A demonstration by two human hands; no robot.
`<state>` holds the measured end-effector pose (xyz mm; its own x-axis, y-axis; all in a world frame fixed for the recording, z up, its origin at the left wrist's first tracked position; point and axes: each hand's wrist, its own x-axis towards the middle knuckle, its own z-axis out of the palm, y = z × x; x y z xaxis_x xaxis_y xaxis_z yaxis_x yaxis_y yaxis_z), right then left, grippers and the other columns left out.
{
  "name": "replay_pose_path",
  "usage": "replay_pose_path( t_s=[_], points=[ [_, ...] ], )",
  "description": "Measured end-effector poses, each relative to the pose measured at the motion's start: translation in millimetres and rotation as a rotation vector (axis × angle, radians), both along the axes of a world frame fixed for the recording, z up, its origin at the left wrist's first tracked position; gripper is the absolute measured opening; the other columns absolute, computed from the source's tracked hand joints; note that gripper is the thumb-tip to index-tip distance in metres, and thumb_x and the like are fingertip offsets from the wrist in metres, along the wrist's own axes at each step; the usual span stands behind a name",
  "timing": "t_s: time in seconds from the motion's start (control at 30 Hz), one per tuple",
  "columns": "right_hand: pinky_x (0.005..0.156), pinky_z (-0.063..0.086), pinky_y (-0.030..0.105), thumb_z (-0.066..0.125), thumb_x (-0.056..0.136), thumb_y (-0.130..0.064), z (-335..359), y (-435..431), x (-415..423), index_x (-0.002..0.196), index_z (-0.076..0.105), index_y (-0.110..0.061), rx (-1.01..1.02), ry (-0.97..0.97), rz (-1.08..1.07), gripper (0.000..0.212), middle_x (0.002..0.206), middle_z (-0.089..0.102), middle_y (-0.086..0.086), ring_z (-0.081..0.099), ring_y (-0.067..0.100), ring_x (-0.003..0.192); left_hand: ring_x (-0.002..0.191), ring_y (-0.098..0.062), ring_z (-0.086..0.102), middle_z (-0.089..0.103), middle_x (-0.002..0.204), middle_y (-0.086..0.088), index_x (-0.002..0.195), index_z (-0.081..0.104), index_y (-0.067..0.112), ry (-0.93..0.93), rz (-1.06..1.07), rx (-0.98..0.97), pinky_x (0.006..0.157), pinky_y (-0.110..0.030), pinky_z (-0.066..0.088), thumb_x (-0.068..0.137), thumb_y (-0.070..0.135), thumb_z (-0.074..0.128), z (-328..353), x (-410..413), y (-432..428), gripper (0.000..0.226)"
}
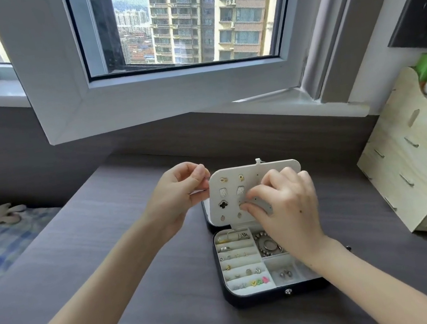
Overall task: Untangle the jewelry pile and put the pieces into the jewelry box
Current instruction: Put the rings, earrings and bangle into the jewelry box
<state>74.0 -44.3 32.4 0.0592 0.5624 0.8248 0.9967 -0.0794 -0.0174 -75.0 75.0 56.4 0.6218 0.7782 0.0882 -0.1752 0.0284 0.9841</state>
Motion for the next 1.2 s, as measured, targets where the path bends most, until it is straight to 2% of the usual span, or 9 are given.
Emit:
replay_pose_path(
  t_s=[0.23,0.37,0.57,0.6,0.67,0.77,0.87,0.97,1.2],
  points=[
    [0.066,0.022,0.03,0.066,0.076,-0.034,-7.4,2.4,0.4,0.061,0.067,-0.02,-0.034,-0.011,-0.001,0.02,0.065,0.056,-0.007,0.047,0.019,0.064,0.08,-0.018,0.058,0.058,0.076,-0.006,0.082,0.058,0.005,-0.006,-0.018,0.016,0.076,-0.028,0.056,0.097,0.014,0.049,-0.8,-0.3,0.4,0.019],
    [0.066,0.026,0.031,0.077,0.071,-0.033,-3.0,3.6,-3.4,0.065,0.064,-0.017,0.012,-0.065,-0.048,0.021,0.071,0.058,-0.004,0.049,0.02,0.069,0.075,-0.015,0.057,0.057,0.073,-0.004,0.081,0.059,0.005,0.008,-0.052,0.033,0.074,-0.027,0.055,0.096,0.015,0.051,-1.0,-1.6,-1.2,0.02],
    [0.084,0.028,0.042,0.079,0.065,-0.048,5.2,-11.0,-3.2,0.111,0.052,-0.016,0.019,-0.242,-0.172,0.062,0.105,0.061,0.008,0.046,0.025,0.099,0.07,-0.012,0.058,0.059,0.069,0.0,0.076,0.059,0.007,0.047,-0.25,0.043,0.072,-0.026,0.053,0.094,0.013,0.052,3.4,-7.8,1.1,0.021],
    [0.084,0.028,0.042,0.079,0.065,-0.048,5.3,-11.9,-1.5,0.109,0.055,-0.016,0.005,-0.242,-0.153,0.06,0.104,0.061,0.007,0.049,0.025,0.098,0.07,-0.011,0.059,0.06,0.07,0.0,0.078,0.06,0.006,0.064,-0.323,0.04,0.071,-0.025,0.053,0.093,0.014,0.053,4.9,-8.7,1.5,0.018],
    [0.079,0.03,0.04,0.081,0.065,-0.046,3.9,-11.9,2.2,0.09,0.062,-0.015,-0.002,-0.209,-0.081,0.044,0.09,0.063,0.001,0.054,0.023,0.084,0.071,-0.01,0.059,0.061,0.072,-0.001,0.08,0.061,0.006,0.105,-0.43,0.049,0.071,-0.023,0.053,0.09,0.017,0.055,6.7,-8.5,4.4,0.016],
    [0.07,0.029,0.036,0.078,0.072,-0.047,-3.6,-13.2,3.5,0.07,0.056,-0.013,0.042,-0.193,-0.02,0.04,0.072,0.058,-0.001,0.05,0.021,0.066,0.074,-0.01,0.056,0.061,0.076,-0.001,0.079,0.064,0.012,0.272,-0.427,0.181,0.073,-0.023,0.051,0.092,0.019,0.056,2.2,-1.2,10.7,0.016],
    [0.067,0.027,0.034,0.077,0.076,-0.045,-12.7,-16.7,1.5,0.065,0.053,-0.013,0.13,-0.209,0.001,0.041,0.068,0.057,-0.001,0.046,0.02,0.063,0.075,-0.008,0.055,0.066,0.079,0.004,0.084,0.068,0.014,0.46,-0.434,0.352,0.074,-0.023,0.046,0.092,0.024,0.059,-4.9,9.3,12.9,0.015],
    [0.069,0.025,0.033,0.078,0.075,-0.042,-15.9,-18.3,1.2,0.065,0.053,-0.012,0.165,-0.214,0.007,0.04,0.068,0.057,-0.001,0.042,0.018,0.067,0.078,-0.008,0.055,0.066,0.08,0.009,0.083,0.07,0.021,0.559,-0.498,0.421,0.079,-0.031,0.044,0.092,0.028,0.059,-6.7,15.8,11.3,0.016],
    [0.07,0.025,0.034,0.079,0.073,-0.043,-19.7,-21.0,0.2,0.061,0.055,-0.011,0.169,-0.212,-0.011,0.041,0.066,0.058,0.0,0.041,0.018,0.068,0.075,-0.014,0.048,0.059,0.075,0.008,0.077,0.067,0.023,0.543,-0.602,0.408,0.071,-0.026,0.04,0.093,0.023,0.057,-5.4,19.5,7.2,0.019]
  ],
)
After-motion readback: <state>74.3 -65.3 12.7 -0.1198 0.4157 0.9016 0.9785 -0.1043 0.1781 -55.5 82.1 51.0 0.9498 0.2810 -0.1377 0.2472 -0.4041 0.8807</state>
